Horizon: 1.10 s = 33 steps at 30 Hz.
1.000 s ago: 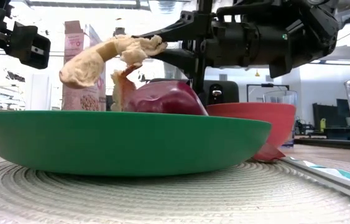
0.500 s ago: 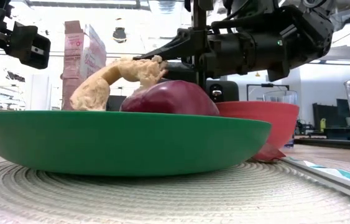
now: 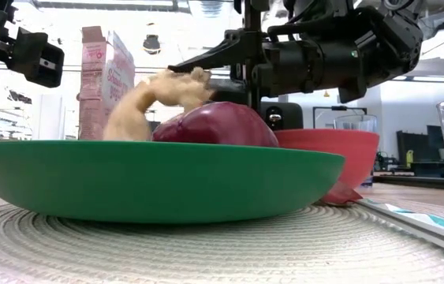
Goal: Arrange a breakfast setting
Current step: Put the bread on the plate, then return to Home Position
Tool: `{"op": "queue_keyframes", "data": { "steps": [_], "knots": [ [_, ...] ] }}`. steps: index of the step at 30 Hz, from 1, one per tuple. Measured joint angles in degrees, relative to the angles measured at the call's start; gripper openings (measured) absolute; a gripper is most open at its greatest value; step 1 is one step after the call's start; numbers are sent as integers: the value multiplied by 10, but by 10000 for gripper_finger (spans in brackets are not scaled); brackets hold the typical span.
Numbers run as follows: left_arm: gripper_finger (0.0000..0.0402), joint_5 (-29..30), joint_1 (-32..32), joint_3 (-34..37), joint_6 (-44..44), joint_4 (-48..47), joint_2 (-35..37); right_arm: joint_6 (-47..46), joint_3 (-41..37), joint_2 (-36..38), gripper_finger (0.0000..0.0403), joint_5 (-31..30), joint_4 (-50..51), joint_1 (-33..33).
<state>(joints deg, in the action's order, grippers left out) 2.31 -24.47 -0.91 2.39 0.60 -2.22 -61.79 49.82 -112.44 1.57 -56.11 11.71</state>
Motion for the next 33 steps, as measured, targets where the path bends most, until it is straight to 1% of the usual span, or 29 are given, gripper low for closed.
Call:
{"op": "queue_keyframes", "data": {
  "steps": [5,10,17,25,28,33],
  "knots": [
    [176,0,0,0,0,0,0,-37,0,0,148,-3,9,-5],
    [176,0,0,0,0,0,0,-44,0,0,172,-4,-5,-14],
    [176,0,0,0,0,0,0,-44,0,0,170,-6,-72,-18],
    [176,0,0,0,0,0,0,-68,0,0,169,-6,-161,-19],
    [176,0,0,0,0,0,0,-78,0,8,169,-6,-187,-24],
    [176,0,0,0,0,0,0,-68,0,42,169,-3,-193,-40]
  ]
}}
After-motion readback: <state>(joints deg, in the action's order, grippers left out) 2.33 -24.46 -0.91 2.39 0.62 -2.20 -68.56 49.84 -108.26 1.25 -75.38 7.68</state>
